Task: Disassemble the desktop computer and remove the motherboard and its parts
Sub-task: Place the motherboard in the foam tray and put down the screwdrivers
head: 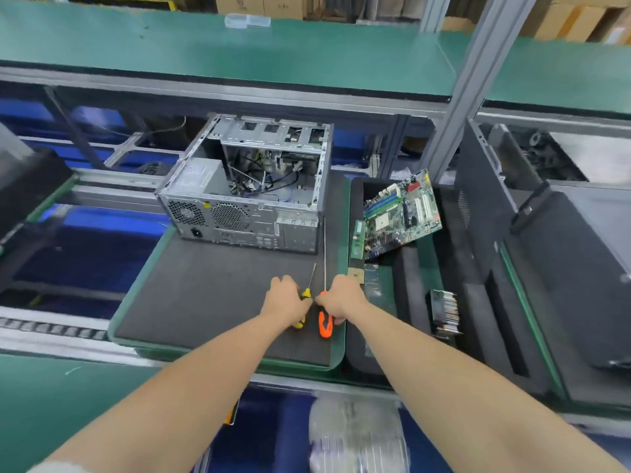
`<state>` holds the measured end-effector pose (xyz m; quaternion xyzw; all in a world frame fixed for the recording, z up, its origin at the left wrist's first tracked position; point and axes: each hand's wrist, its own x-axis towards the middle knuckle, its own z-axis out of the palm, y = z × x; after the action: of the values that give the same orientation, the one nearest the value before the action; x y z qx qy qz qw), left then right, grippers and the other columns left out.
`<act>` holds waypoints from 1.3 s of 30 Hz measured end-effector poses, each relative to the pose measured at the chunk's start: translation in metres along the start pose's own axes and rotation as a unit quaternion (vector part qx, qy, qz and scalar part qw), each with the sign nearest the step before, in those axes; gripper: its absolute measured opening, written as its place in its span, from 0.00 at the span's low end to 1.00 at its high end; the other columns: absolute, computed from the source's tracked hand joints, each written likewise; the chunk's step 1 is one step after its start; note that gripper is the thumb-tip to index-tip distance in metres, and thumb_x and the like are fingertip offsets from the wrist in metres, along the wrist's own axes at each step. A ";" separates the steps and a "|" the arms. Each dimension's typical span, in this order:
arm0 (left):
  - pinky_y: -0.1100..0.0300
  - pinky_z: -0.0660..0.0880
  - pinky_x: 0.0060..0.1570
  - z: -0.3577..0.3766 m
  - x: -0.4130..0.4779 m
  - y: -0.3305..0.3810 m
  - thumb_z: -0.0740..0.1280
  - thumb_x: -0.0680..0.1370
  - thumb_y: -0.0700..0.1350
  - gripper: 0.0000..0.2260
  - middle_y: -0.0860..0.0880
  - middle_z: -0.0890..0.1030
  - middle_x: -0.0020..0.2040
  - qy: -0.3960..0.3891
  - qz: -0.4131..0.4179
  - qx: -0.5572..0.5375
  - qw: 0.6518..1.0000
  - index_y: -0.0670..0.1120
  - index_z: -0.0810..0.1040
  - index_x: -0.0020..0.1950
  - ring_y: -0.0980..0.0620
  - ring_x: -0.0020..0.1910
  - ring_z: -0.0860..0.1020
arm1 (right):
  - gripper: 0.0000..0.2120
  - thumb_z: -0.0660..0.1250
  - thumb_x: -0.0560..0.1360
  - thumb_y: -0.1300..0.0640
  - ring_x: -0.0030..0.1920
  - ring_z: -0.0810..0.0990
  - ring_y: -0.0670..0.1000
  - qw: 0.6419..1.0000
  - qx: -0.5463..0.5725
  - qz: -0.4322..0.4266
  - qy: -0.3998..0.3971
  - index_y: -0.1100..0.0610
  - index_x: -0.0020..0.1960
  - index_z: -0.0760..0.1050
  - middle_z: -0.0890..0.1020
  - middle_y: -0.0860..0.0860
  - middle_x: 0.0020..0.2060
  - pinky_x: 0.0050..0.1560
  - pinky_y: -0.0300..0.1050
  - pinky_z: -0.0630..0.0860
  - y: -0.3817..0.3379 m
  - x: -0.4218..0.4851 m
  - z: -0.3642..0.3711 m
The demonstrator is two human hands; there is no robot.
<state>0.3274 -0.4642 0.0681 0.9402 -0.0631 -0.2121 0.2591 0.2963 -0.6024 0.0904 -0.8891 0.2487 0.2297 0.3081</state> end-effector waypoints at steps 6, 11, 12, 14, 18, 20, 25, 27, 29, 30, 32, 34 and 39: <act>0.52 0.78 0.53 0.004 0.003 0.000 0.68 0.80 0.49 0.12 0.40 0.84 0.55 -0.033 0.015 -0.049 0.998 0.43 0.81 0.58 0.39 0.58 0.81 | 0.05 0.66 0.78 0.59 0.34 0.86 0.63 0.991 0.124 -0.001 0.053 0.60 0.48 0.71 0.83 0.64 0.46 0.29 0.53 0.82 -0.004 -0.005 0.015; 0.57 0.76 0.43 -0.002 0.001 -0.018 0.67 0.81 0.48 0.07 0.49 0.84 0.47 -0.069 0.047 -0.130 0.988 0.48 0.77 0.57 0.47 0.50 0.82 | 0.10 0.71 0.77 0.63 0.38 0.85 0.60 0.919 0.386 0.058 0.047 0.58 0.48 0.69 0.81 0.63 0.50 0.32 0.52 0.83 -0.006 -0.021 0.039; 0.58 0.76 0.40 -0.005 -0.001 -0.024 0.67 0.81 0.48 0.06 0.52 0.83 0.45 -0.076 0.053 -0.142 0.985 0.49 0.77 0.57 0.49 0.48 0.81 | 0.11 0.71 0.78 0.63 0.39 0.85 0.60 0.904 0.423 0.056 0.037 0.58 0.50 0.68 0.82 0.64 0.49 0.34 0.53 0.84 -0.005 -0.025 0.044; 0.62 0.71 0.36 -0.010 -0.006 -0.037 0.68 0.80 0.48 0.05 0.57 0.81 0.43 -0.079 0.060 -0.152 0.983 0.53 0.77 0.55 0.53 0.46 0.80 | 0.11 0.70 0.80 0.64 0.39 0.85 0.60 0.875 0.483 0.038 0.010 0.58 0.53 0.66 0.82 0.63 0.47 0.38 0.56 0.84 -0.006 -0.035 0.055; 0.63 0.69 0.39 -0.022 -0.022 -0.063 0.68 0.80 0.51 0.06 0.58 0.81 0.46 -0.059 0.078 -0.147 0.984 0.54 0.80 0.56 0.56 0.48 0.78 | 0.10 0.67 0.81 0.68 0.41 0.84 0.59 0.837 0.547 0.009 -0.012 0.59 0.57 0.68 0.82 0.62 0.44 0.40 0.61 0.85 -0.016 -0.058 0.081; 0.61 0.70 0.44 -0.027 -0.034 -0.078 0.68 0.81 0.49 0.09 0.56 0.83 0.50 -0.045 0.079 -0.136 0.987 0.52 0.82 0.59 0.54 0.51 0.79 | 0.10 0.66 0.81 0.69 0.46 0.86 0.62 0.827 0.561 0.005 -0.017 0.61 0.59 0.70 0.83 0.63 0.48 0.43 0.61 0.85 -0.024 -0.070 0.096; 0.60 0.70 0.51 -0.038 -0.080 -0.118 0.66 0.82 0.44 0.09 0.54 0.84 0.54 0.016 0.053 -0.119 0.991 0.51 0.84 0.58 0.54 0.53 0.78 | 0.08 0.68 0.80 0.68 0.49 0.88 0.61 0.834 0.547 -0.013 -0.071 0.63 0.58 0.73 0.86 0.61 0.52 0.50 0.62 0.85 -0.042 -0.098 0.139; 0.61 0.70 0.53 -0.041 -0.102 -0.138 0.66 0.81 0.41 0.10 0.52 0.84 0.55 0.053 0.034 -0.119 0.991 0.50 0.85 0.57 0.54 0.53 0.77 | 0.08 0.69 0.80 0.68 0.49 0.88 0.60 0.846 0.523 -0.026 -0.100 0.63 0.58 0.74 0.86 0.61 0.52 0.51 0.61 0.85 -0.049 -0.109 0.156; 0.61 0.70 0.55 -0.044 -0.128 -0.161 0.66 0.81 0.40 0.10 0.49 0.84 0.56 0.084 0.007 -0.123 0.989 0.47 0.84 0.58 0.51 0.56 0.78 | 0.09 0.69 0.79 0.69 0.49 0.88 0.61 0.845 0.516 -0.039 -0.137 0.64 0.57 0.74 0.86 0.63 0.53 0.51 0.61 0.85 -0.058 -0.122 0.174; 0.61 0.70 0.56 -0.045 -0.142 -0.174 0.66 0.81 0.39 0.10 0.48 0.83 0.57 0.099 -0.009 -0.128 0.987 0.46 0.84 0.58 0.49 0.57 0.78 | 0.09 0.69 0.78 0.70 0.51 0.87 0.63 0.842 0.514 -0.046 -0.159 0.63 0.57 0.74 0.85 0.65 0.54 0.52 0.62 0.84 -0.064 -0.131 0.185; 0.61 0.70 0.54 -0.047 -0.169 -0.199 0.65 0.81 0.38 0.11 0.47 0.84 0.56 0.121 -0.043 -0.141 0.982 0.45 0.84 0.58 0.48 0.56 0.79 | 0.11 0.70 0.77 0.70 0.54 0.85 0.67 0.839 0.502 -0.057 -0.203 0.62 0.58 0.75 0.84 0.66 0.56 0.55 0.64 0.83 -0.075 -0.148 0.209; 0.63 0.68 0.49 -0.048 -0.202 -0.229 0.65 0.81 0.38 0.11 0.47 0.85 0.55 0.149 -0.089 -0.150 0.973 0.46 0.84 0.59 0.48 0.54 0.80 | 0.11 0.69 0.78 0.69 0.54 0.85 0.67 0.836 0.487 -0.059 -0.248 0.63 0.60 0.75 0.84 0.66 0.55 0.54 0.62 0.83 -0.088 -0.168 0.240; 0.63 0.68 0.50 -0.054 -0.282 -0.308 0.66 0.82 0.40 0.10 0.47 0.85 0.55 0.196 -0.180 -0.153 0.952 0.46 0.85 0.59 0.47 0.56 0.80 | 0.05 0.64 0.83 0.62 0.39 0.87 0.59 0.827 0.446 -0.035 -0.339 0.61 0.56 0.78 0.86 0.60 0.42 0.41 0.51 0.85 -0.122 -0.218 0.322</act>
<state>0.0986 -0.1107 0.0548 0.9082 0.1925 -0.0735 0.3644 0.1177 -0.2397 0.0390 -0.5291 0.1724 0.3699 0.7440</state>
